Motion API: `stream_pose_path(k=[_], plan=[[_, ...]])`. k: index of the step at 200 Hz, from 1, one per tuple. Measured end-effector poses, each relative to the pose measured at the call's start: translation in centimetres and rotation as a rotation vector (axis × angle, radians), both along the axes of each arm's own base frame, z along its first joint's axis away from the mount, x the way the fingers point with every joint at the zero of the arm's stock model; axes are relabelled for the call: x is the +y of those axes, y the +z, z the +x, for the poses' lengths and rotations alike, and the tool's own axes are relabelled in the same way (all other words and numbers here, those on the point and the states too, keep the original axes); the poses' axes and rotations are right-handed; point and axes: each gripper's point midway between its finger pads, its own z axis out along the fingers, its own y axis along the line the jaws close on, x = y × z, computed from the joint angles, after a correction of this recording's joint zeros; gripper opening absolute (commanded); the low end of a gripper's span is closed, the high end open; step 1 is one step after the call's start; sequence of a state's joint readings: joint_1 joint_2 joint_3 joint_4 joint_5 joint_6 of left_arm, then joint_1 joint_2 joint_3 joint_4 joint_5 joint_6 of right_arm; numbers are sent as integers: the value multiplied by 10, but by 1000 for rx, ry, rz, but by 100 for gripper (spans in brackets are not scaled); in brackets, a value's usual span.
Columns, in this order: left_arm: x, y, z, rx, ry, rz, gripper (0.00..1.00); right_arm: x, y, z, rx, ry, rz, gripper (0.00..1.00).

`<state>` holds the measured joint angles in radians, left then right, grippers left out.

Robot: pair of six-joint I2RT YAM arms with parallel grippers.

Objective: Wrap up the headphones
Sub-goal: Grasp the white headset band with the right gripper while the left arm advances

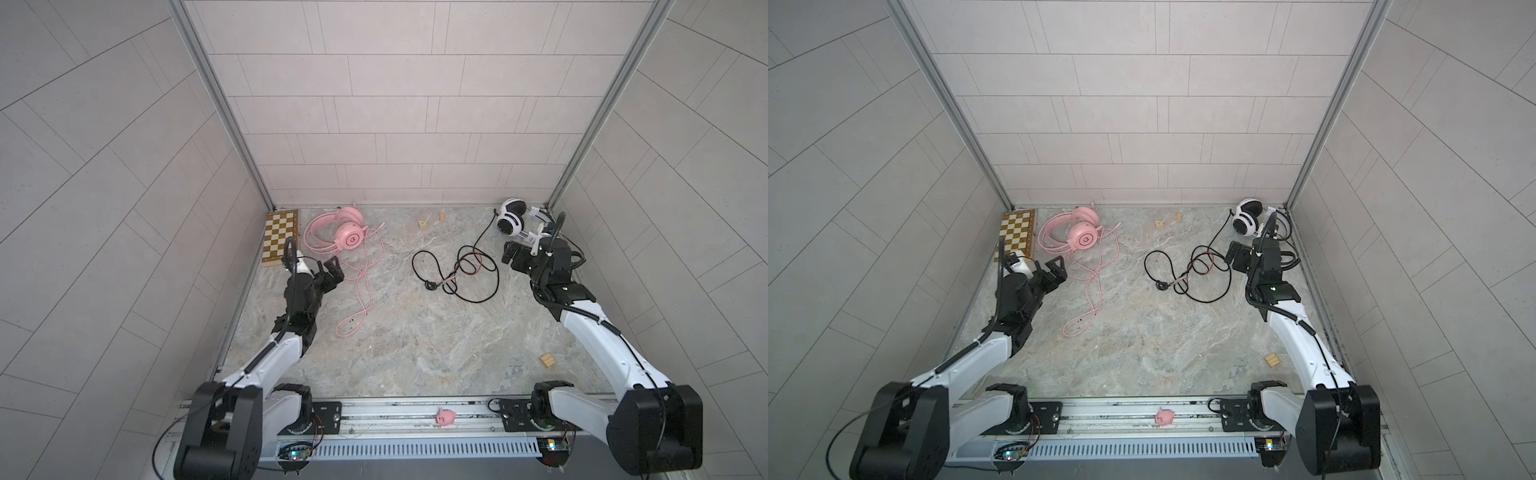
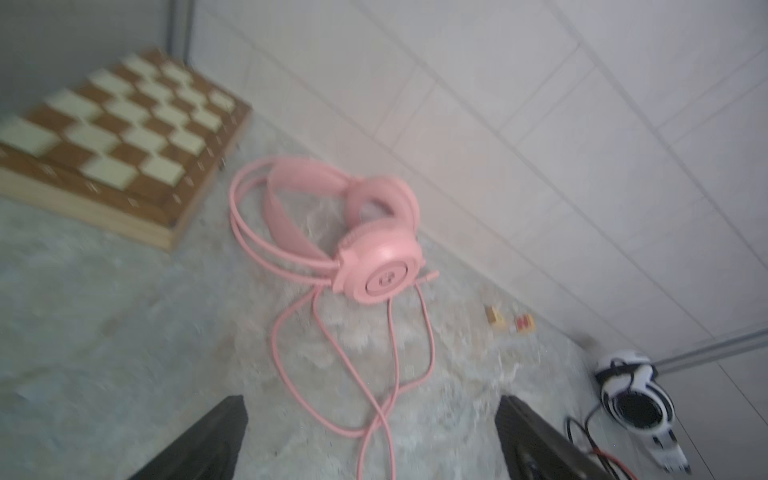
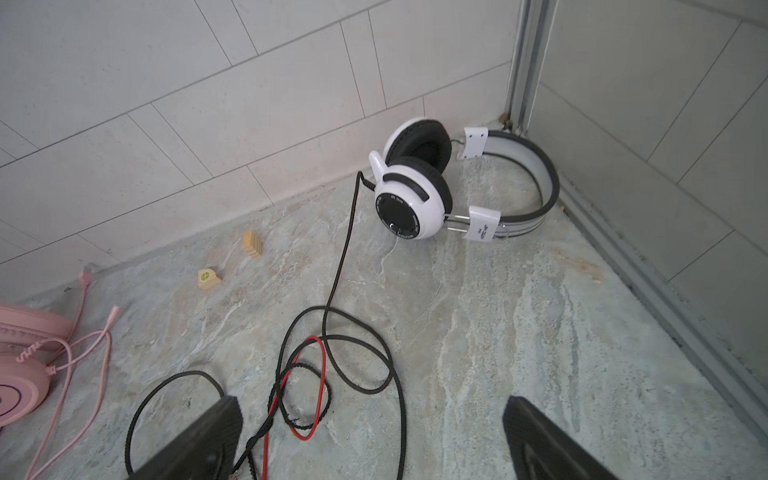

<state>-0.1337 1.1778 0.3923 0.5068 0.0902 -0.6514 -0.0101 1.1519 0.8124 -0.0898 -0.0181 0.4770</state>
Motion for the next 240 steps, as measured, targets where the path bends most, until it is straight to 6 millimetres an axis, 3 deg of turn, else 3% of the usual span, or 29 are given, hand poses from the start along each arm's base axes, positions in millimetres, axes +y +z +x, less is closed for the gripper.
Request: stream_pose_path(k=[16, 39, 59, 98, 136, 186, 240], plan=[[-28, -23, -1, 102, -100, -21, 99, -13, -19, 0, 63, -40, 62, 100], [-61, -34, -3, 143, -210, -12, 97, -43, -43, -6, 136, -166, 146, 100], [-83, -44, -10, 174, -288, 20, 97, -67, -50, -4, 157, -280, 227, 100], [-114, -51, -12, 214, -387, 102, 96, -96, -52, 38, 140, -431, 413, 98], [-125, -49, -9, 213, -420, 110, 96, -105, -74, 87, 151, -538, 623, 83], [-125, -54, -12, 236, -425, 123, 96, -109, -109, 128, 161, -668, 829, 82], [-122, -58, -14, 249, -421, 145, 96, -123, -91, 169, 79, -708, 902, 82]])
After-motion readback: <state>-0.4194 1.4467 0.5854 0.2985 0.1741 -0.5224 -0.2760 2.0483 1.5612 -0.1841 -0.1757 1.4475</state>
